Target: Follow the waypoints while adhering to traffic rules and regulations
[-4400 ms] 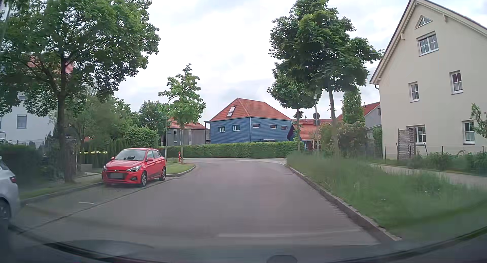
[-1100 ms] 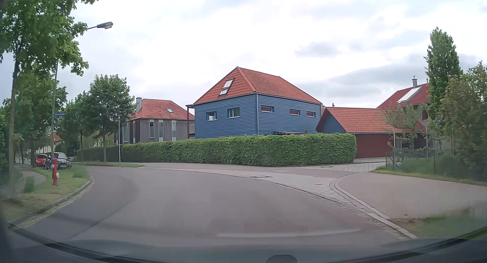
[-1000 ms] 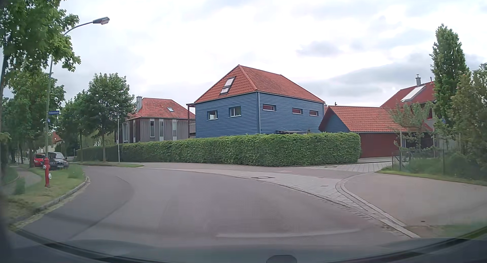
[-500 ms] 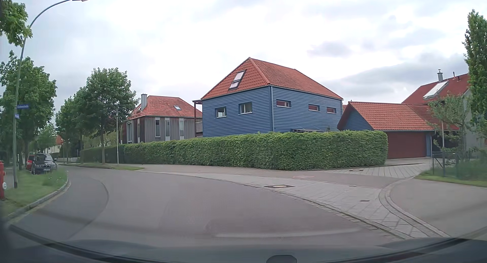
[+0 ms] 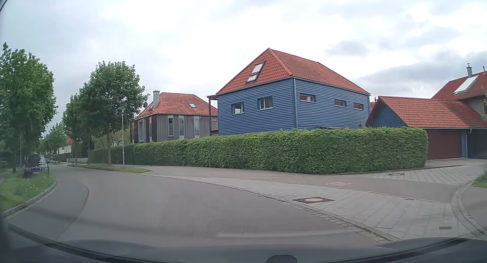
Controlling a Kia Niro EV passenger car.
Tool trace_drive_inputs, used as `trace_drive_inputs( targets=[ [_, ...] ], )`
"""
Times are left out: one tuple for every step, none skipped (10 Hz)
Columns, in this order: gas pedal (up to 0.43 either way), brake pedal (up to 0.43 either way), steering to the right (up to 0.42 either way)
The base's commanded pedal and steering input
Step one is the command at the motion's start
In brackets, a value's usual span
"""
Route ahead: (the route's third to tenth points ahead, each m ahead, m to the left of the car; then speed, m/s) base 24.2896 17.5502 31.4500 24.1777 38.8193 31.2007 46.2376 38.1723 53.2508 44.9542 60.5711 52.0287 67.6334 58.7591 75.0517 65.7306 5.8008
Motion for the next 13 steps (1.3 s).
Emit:
trace_drive_inputs(
  targets=[
    [0.020,0.000,-0.127],
    [0.028,0.000,-0.136],
    [0.028,0.000,-0.143],
    [0.039,0.000,-0.155],
    [0.039,0.000,-0.167],
    [0.039,0.000,-0.187],
    [0.059,0.000,-0.202],
    [0.067,0.000,-0.216],
    [0.067,0.000,-0.221],
    [0.087,0.000,-0.228],
    [0.087,0.000,-0.233],
    [0.087,0.000,-0.239],
    [0.098,0.000,-0.241]
  ],
)
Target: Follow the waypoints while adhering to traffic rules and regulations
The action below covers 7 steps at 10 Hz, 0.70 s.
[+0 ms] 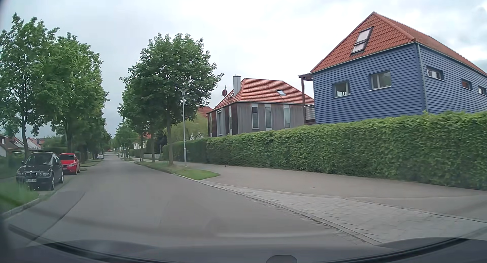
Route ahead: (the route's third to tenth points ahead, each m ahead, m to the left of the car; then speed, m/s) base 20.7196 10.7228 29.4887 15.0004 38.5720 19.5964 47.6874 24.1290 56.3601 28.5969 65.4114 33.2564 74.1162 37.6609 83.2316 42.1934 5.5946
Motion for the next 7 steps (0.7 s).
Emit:
trace_drive_inputs(
  targets=[
    [0.098,0.000,-0.243],
    [0.079,0.000,-0.240],
    [0.079,0.000,-0.234],
    [0.079,0.000,-0.225],
    [0.079,0.000,-0.219],
    [0.087,0.000,-0.214],
    [0.098,0.000,-0.210]
  ],
)
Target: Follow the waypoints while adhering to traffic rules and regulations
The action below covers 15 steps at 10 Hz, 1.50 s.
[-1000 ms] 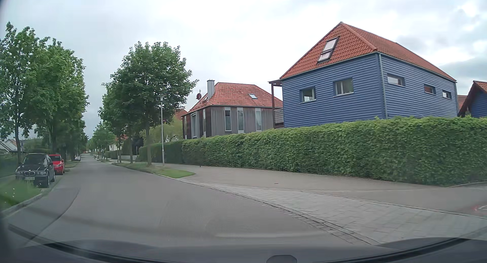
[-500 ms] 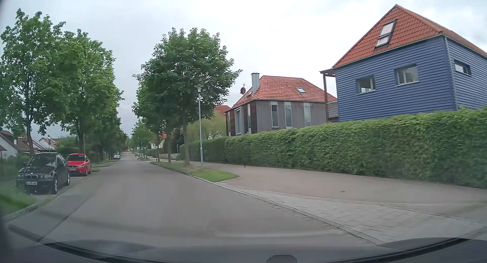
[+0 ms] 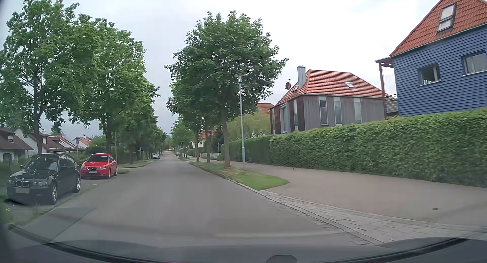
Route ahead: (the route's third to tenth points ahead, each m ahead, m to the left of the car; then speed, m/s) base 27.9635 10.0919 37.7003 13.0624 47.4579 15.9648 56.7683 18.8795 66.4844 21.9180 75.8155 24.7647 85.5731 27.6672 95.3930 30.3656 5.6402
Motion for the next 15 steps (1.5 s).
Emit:
trace_drive_inputs(
  targets=[
    [0.130,0.000,-0.207],
    [0.157,0.000,-0.197],
    [0.157,0.000,-0.187],
    [0.157,0.000,-0.170],
    [0.157,0.000,-0.154],
    [0.157,0.000,-0.136],
    [0.157,0.000,-0.124],
    [0.157,0.000,-0.112],
    [0.157,0.000,-0.102],
    [0.157,0.000,-0.095],
    [0.157,0.000,-0.088],
    [0.157,0.000,-0.083],
    [0.157,0.000,-0.078],
    [0.169,0.000,-0.072],
    [0.169,0.000,-0.061]
  ],
)
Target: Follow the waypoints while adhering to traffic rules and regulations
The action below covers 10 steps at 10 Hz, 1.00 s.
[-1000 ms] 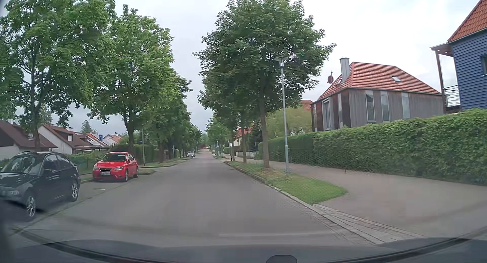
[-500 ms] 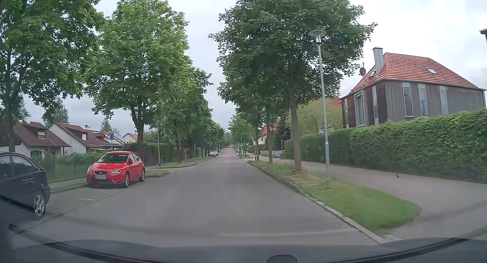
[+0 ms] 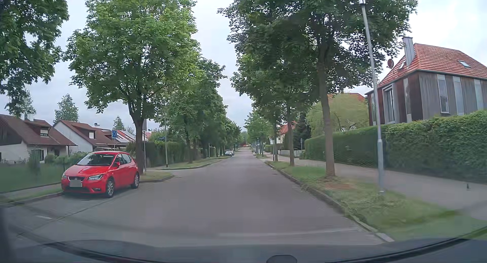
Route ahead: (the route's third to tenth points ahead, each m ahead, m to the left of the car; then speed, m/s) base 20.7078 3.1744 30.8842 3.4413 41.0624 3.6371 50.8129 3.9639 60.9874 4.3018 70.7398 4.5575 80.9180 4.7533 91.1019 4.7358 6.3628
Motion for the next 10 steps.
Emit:
trace_drive_inputs(
  targets=[
    [0.169,0.000,-0.053],
    [0.169,0.000,-0.044],
    [0.169,0.000,-0.038],
    [0.169,0.000,-0.034],
    [0.177,0.000,-0.031],
    [0.177,0.000,-0.029],
    [0.177,0.000,-0.028],
    [0.177,0.000,-0.025],
    [0.177,0.000,-0.019],
    [0.177,0.000,-0.011]
  ],
)
